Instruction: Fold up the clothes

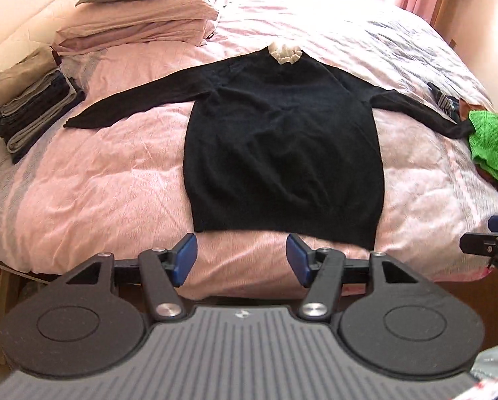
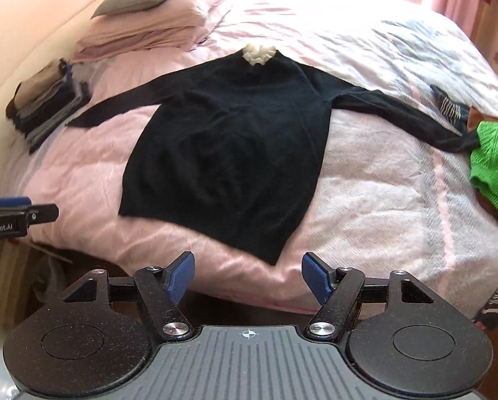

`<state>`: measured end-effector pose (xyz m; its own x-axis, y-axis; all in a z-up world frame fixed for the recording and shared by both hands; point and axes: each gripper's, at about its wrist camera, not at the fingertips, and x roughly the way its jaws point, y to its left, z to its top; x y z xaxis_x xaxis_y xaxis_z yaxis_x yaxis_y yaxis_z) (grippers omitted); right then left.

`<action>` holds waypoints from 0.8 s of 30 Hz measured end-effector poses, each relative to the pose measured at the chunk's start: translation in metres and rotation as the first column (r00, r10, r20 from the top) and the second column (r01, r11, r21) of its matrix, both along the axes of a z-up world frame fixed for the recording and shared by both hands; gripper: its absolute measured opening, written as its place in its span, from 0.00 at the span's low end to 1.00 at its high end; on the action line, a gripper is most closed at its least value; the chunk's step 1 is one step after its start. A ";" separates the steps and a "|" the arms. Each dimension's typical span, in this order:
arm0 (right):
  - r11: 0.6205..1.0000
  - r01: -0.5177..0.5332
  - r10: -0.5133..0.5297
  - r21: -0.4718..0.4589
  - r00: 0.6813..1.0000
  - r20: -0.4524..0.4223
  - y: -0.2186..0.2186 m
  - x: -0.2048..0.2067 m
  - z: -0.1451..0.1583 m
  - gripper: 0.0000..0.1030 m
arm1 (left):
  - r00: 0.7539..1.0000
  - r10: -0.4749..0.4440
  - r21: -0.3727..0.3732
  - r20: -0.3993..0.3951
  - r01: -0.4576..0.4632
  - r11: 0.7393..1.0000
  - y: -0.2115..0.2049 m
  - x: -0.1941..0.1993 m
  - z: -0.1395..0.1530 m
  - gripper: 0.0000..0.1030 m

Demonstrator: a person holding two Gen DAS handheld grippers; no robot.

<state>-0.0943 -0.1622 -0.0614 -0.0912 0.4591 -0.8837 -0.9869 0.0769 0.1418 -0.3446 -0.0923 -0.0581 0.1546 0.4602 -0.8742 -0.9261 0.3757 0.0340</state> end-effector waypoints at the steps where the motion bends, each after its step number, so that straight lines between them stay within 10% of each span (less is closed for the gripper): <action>1: 1.000 -0.002 0.002 0.005 1.000 0.003 -0.004 0.000 0.002 0.66 | 1.000 -0.004 0.006 -0.003 0.004 1.000 -0.007 0.000 0.002 0.54; 24: 0.997 -0.039 0.038 0.060 0.999 0.005 -0.060 0.005 0.017 0.66 | 0.997 -0.075 0.081 -0.036 0.078 0.994 -0.069 0.026 0.020 0.68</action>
<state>-0.0892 -0.2224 -0.0444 -0.1064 0.5073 -0.8552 -0.9895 0.0303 0.1411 -0.3182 -0.1608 -0.0378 0.1642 0.5186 -0.8391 -0.8925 0.4403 0.0976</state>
